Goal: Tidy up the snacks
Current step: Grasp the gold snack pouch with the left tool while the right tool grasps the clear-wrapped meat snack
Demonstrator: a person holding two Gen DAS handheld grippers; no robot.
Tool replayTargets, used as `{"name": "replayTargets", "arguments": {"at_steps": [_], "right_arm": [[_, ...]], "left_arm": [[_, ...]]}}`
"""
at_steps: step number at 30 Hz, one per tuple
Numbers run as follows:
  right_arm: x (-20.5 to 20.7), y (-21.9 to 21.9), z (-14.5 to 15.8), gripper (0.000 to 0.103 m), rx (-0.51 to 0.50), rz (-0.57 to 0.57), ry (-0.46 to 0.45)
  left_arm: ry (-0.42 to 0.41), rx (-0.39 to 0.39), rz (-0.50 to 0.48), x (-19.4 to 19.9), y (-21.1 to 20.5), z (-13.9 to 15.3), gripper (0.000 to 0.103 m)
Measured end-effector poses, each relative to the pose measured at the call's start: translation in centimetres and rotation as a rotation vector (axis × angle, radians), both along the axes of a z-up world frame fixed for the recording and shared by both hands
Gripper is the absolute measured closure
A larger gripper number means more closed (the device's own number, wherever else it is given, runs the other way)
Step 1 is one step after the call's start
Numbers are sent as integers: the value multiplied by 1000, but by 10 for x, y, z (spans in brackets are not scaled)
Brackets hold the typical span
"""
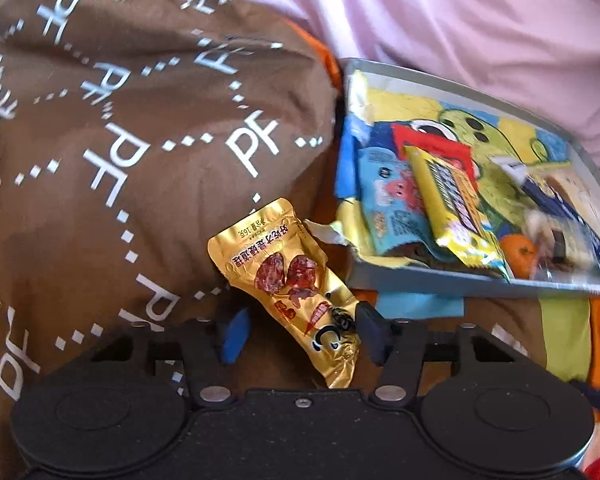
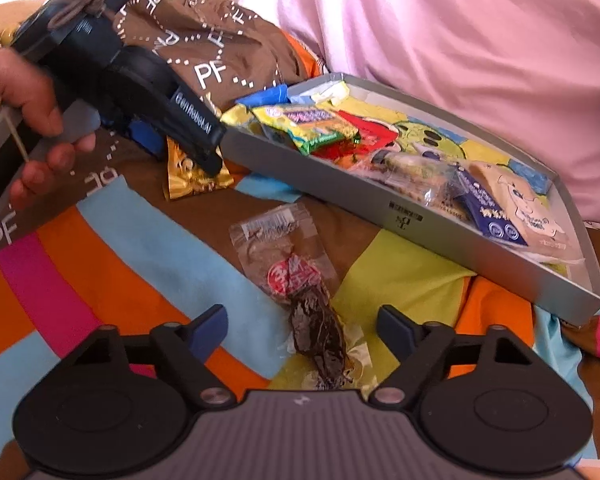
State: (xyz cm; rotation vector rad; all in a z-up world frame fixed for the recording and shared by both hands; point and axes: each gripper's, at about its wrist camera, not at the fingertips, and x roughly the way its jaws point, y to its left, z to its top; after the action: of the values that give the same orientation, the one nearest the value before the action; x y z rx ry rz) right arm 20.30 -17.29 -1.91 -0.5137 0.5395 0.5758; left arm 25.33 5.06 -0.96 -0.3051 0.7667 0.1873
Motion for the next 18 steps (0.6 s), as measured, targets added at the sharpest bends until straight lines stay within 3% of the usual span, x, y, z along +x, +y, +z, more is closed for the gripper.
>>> {"name": "replayTargets", "arguments": {"at_steps": [5, 10, 14, 18], "right_arm": [[-3, 2, -7, 32, -26, -2, -4], [-7, 6, -7, 47, -38, 9, -22], [-11, 4, -7, 50, -43, 20, -18], [-14, 2, -6, 51, -50, 24, -5]], "left_arm": [[16, -76, 58, 9, 3, 1, 63], [14, -102, 73, 8, 0, -1, 69], [11, -105, 34, 2, 0, 1, 79], [19, -109, 5, -11, 2, 2, 79]]}}
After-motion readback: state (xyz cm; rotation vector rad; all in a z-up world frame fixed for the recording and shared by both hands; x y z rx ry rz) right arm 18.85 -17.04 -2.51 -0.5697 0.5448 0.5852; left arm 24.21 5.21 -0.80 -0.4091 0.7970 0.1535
